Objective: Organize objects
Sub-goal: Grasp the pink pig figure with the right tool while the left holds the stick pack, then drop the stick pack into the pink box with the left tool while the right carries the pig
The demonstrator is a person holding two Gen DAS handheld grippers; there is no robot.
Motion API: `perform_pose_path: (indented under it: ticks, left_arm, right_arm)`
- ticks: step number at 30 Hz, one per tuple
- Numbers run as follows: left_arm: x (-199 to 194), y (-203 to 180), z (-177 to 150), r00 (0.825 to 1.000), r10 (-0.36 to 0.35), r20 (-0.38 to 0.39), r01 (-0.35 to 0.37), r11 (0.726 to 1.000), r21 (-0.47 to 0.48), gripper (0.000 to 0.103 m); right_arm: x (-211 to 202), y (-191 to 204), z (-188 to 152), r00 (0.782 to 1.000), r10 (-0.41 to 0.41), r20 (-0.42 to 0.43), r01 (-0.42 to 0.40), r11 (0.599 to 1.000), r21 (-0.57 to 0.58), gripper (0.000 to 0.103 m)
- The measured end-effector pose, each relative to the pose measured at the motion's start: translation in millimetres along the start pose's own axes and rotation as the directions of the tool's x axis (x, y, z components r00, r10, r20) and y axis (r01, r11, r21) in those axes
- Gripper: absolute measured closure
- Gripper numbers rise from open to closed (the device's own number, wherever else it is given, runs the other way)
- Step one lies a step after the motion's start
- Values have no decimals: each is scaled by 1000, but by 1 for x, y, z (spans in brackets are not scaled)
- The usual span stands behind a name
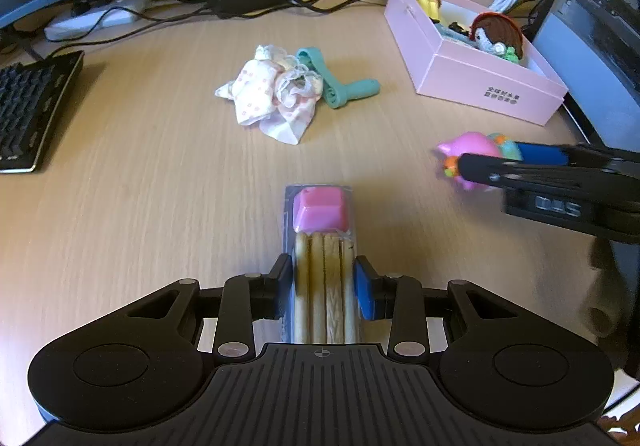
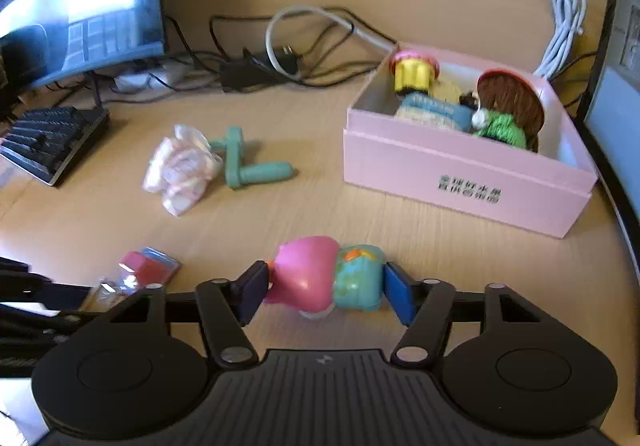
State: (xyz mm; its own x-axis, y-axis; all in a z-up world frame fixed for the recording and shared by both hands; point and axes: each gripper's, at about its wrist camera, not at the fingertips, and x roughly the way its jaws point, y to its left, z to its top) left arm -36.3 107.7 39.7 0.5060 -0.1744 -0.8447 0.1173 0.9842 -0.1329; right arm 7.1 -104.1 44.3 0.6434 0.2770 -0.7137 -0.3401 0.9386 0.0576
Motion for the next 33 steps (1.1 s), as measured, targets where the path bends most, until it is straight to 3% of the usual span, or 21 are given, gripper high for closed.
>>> perform_pose_path:
  ticks: [6, 9, 15, 20, 24, 26, 28, 33]
  left_arm:
    - [2, -17, 9, 994, -106, -24, 108, 993, 50, 66]
    - [-6, -28, 33, 983, -182, 12, 182, 982, 45, 66]
    - [-30, -77, 128, 938, -265, 224, 243, 962, 123, 66]
    - [-4, -127, 192, 890, -263, 373, 228, 964, 137, 66]
    - [48, -155, 213, 926, -211, 313, 172, 974, 149, 66]
    - [74, -157, 216, 947, -218, 237, 191, 973, 132, 66]
    - [89, -151, 211, 964, -178, 200, 161, 982, 95, 69]
    - [70, -118, 182, 940, -220, 262, 231, 973, -11, 70]
  right_arm:
    - [-50, -14, -5, 997, -38, 63, 39, 999, -23, 43]
    - [-73, -26, -9, 995, -55, 88, 55, 998, 4, 43]
    - [-103, -44, -17, 984, -104, 147, 94, 993, 74, 43]
    - [-112, -58, -25, 977, -119, 175, 98, 987, 124, 43]
    - [-115, -69, -34, 977, -129, 170, 102, 982, 157, 43]
    - [-115, -74, -37, 978, -126, 165, 98, 981, 169, 43]
    - [-115, -76, -40, 978, -135, 161, 108, 980, 170, 43]
    - [-113, -86, -38, 977, -147, 152, 119, 977, 177, 43]
